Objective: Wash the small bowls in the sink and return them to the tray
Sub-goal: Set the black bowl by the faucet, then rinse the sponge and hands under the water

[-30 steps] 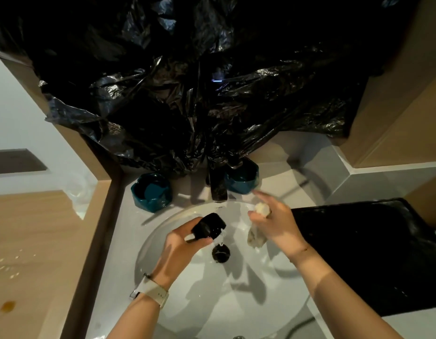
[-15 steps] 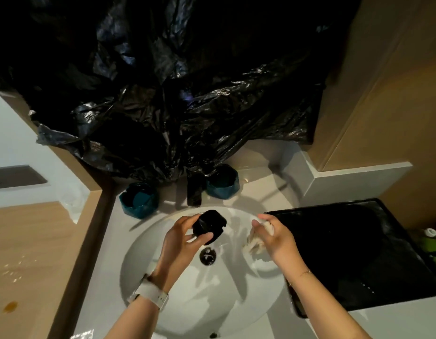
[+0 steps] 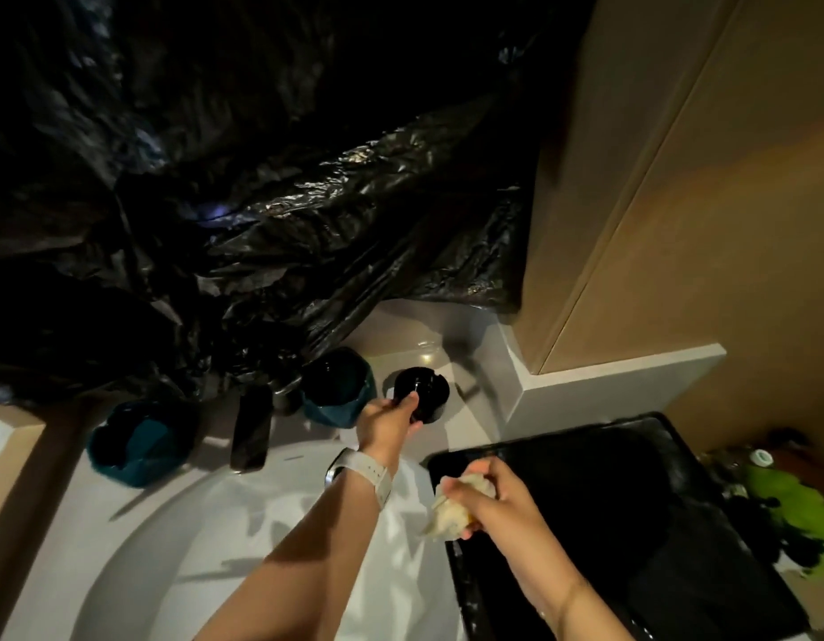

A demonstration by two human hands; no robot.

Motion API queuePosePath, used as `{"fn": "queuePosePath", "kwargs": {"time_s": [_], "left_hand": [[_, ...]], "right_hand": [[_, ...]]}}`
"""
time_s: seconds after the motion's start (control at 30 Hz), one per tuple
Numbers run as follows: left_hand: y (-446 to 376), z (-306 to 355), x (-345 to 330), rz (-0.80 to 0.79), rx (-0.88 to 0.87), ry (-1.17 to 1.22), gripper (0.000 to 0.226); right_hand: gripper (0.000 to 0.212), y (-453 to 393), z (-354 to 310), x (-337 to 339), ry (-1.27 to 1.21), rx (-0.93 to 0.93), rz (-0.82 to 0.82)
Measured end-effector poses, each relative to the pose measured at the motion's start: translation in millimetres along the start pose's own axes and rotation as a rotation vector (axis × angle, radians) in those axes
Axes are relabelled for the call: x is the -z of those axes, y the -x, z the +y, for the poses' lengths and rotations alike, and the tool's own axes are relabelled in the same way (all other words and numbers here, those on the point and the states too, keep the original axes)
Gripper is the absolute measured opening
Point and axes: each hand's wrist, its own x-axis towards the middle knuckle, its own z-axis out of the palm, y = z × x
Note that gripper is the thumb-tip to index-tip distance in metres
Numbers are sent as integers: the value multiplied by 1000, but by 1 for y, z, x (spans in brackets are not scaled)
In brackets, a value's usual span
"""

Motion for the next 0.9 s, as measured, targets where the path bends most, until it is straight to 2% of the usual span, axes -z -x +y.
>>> {"fn": "queuePosePath", "kwargs": {"time_s": [0.07, 0.2, 0.27, 0.37, 0.43, 0.5, 0.57, 0.67, 0.77, 0.9], "left_hand": [[-8, -4, -6, 37, -29, -60, 27], [-14, -5, -8, -53, -52, -158, 24], [-14, -5, -6, -37, -91, -240, 25], [-6, -3, 1, -35, -117, -319, 17], [6, 1, 15, -135, -128, -342, 7], [27, 6, 41, -268, -141, -365, 6], [54, 11, 76, -384, -170, -392, 15], [97, 13, 131, -455, -231, -376, 27], [120, 9, 169, -485, -297, -425, 30], [122, 10, 198, -336, -514, -419, 16]], "right_hand": [[22, -1, -1, 1, -27, -6, -21], [22, -2, -2, -2, -22, -6, -31], [22, -1, -4, -5, -13, -6, -26], [25, 3, -3, -7, -11, 11, -37], [28, 7, -1, -9, -7, 4, -63], [32, 12, 1, -13, -63, -27, -98], [29, 18, 1, -20, -229, -41, -143], [30, 26, -4, -37, -413, -22, -266], [33, 38, -11, -68, -260, 15, -353], [18, 48, -12, -110, 50, 173, -179]]}}
